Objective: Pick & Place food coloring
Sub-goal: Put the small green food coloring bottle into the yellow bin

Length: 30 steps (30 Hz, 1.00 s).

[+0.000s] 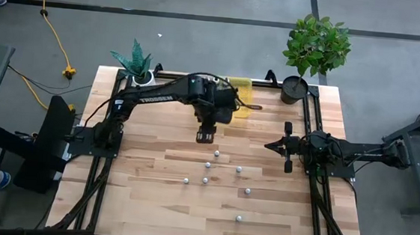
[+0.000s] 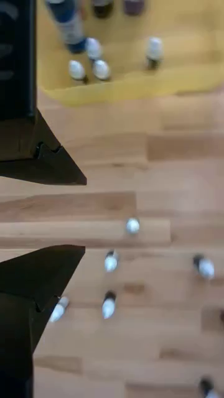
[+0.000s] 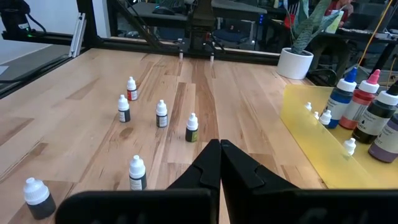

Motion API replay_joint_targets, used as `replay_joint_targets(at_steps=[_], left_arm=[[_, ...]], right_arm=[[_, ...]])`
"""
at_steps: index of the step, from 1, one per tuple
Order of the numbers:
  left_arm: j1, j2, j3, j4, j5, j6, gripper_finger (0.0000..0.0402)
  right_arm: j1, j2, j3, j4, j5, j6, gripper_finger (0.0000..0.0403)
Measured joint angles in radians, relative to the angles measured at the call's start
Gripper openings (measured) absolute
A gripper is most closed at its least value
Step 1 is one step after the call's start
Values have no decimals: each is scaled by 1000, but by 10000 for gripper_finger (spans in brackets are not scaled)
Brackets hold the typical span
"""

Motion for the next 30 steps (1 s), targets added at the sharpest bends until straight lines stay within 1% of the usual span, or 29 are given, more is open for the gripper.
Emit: replay_joint_targets(at_steps=[4,6,10,12,14,17,20,23,30], left_arm=[[-28,2,0,-7,61,99,159],[-39,2,0,-7,74,151,159],[-62,14,0,3,103,299,159],[-70,25,-5,3,136,352,159],[-78,25,-46,42,151,391,159],[-86,30,-132,127,148,425,159],[-82,28,-199,219,125,433,159],[-74,27,-277,307,77,438,159],[-74,28,-429,428,67,447,159]], right_arm=[[0,0,0,0,0,0,0],[0,0,0,0,0,0,0],[0,0,0,0,0,0,0],[0,0,0,0,0,0,0],[0,0,0,0,0,0,0],[0,0,0,0,0,0,0],[0,0,0,0,0,0,0],[0,0,0,0,0,0,0],[0,0,0,0,0,0,0]])
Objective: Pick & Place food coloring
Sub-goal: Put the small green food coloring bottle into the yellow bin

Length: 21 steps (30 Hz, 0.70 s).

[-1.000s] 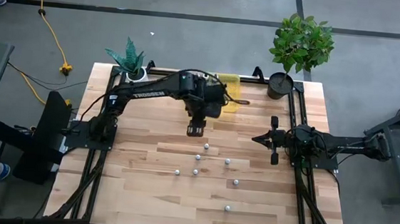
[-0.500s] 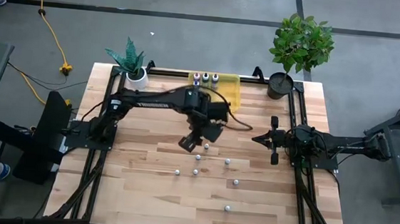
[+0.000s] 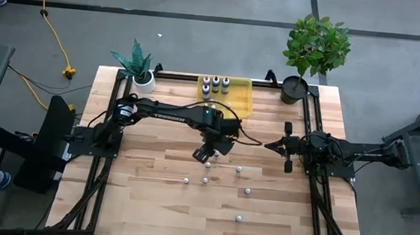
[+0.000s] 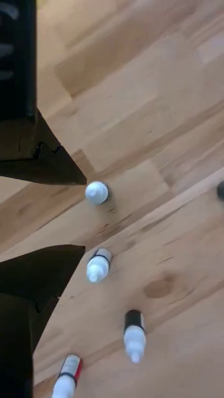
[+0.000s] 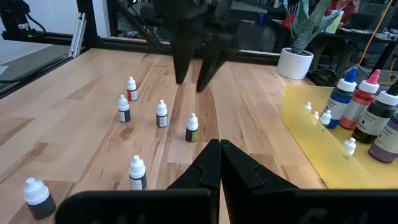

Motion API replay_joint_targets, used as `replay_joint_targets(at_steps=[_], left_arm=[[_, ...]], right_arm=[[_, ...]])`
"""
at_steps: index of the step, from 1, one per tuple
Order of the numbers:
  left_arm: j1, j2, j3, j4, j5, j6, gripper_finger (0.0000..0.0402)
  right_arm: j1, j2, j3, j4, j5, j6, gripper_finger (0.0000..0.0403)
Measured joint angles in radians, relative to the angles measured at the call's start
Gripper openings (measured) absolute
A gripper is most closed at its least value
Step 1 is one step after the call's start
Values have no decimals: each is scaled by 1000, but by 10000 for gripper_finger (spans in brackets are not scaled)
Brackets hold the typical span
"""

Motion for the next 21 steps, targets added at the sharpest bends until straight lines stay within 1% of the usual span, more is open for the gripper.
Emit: replay_joint_targets(at_steps=[5,12,17,21], left_arm=[[0,0,-81,102,-13,0,159],[0,0,-161,204,-76,0,159],[0,0,-192,236,-75,0,159],[0,0,-194,243,-67,0,159]], right_arm=[[0,0,0,0,0,0,0],[0,0,0,0,0,0,0],[0,0,0,0,0,0,0],[0,0,0,0,0,0,0]])
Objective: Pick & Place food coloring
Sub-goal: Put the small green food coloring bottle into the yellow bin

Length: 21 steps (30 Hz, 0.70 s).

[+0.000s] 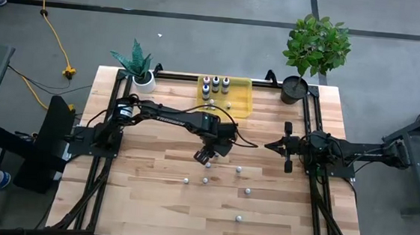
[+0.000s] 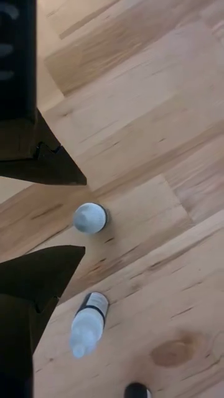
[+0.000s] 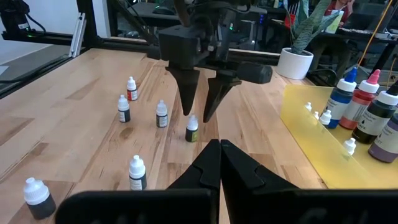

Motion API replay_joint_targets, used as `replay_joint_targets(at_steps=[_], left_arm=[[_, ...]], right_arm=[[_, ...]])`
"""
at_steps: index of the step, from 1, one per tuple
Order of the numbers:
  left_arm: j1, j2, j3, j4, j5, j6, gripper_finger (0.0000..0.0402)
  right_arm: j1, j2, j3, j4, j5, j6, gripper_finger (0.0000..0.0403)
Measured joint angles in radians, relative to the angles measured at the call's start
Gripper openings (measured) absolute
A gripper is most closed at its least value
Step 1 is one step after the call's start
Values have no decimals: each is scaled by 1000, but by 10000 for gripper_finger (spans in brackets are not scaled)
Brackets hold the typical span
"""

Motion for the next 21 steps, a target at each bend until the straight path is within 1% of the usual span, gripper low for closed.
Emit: replay_joint_targets(at_steps=[8,14,21], left_arm=[[0,18,-2,18,8,-10,159],[0,32,-1,44,7,-84,159],[0,42,0,52,12,-109,158]], right_arm=[[0,0,0,0,0,0,0],[0,0,0,0,0,0,0],[0,0,0,0,0,0,0]])
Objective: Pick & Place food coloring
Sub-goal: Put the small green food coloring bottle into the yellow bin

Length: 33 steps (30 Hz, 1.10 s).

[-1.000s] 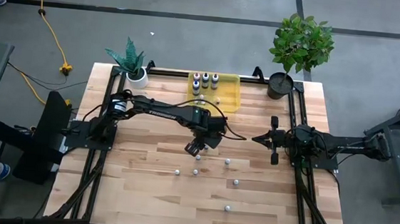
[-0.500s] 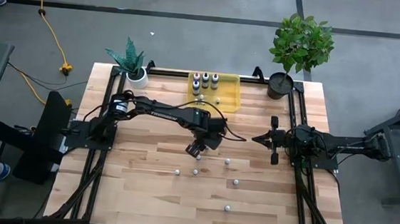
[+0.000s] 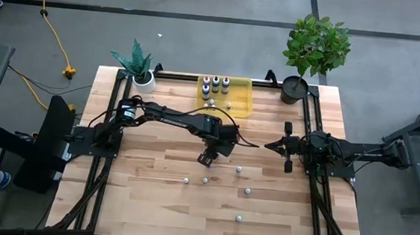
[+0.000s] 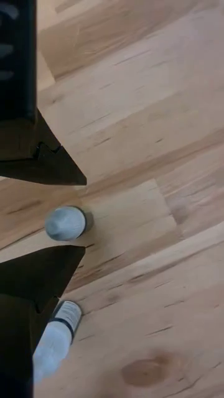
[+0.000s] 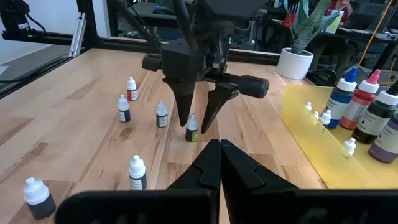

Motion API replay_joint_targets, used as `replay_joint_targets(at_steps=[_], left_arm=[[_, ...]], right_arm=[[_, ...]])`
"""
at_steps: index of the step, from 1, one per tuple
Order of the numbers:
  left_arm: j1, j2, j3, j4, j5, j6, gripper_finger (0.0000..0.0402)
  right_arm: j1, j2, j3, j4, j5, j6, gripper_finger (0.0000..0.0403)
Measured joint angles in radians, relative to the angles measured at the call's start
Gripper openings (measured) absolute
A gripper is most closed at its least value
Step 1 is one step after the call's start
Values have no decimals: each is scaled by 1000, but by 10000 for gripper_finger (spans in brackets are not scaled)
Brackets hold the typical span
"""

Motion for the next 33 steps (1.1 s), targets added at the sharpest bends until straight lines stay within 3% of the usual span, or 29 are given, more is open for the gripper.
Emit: replay_joint_targets(at_steps=[8,19,25,33], left_arm=[[0,0,0,-8,-1,-7,146],[0,-2,0,-14,0,-32,39],[1,-1,42,-54,-6,-108,48],[30,-1,230,-214,-61,-328,52]], right_arm=[[0,0,0,0,0,0,0],[0,0,0,0,0,0,0],[0,0,0,0,0,0,0],[0,0,0,0,0,0,0]])
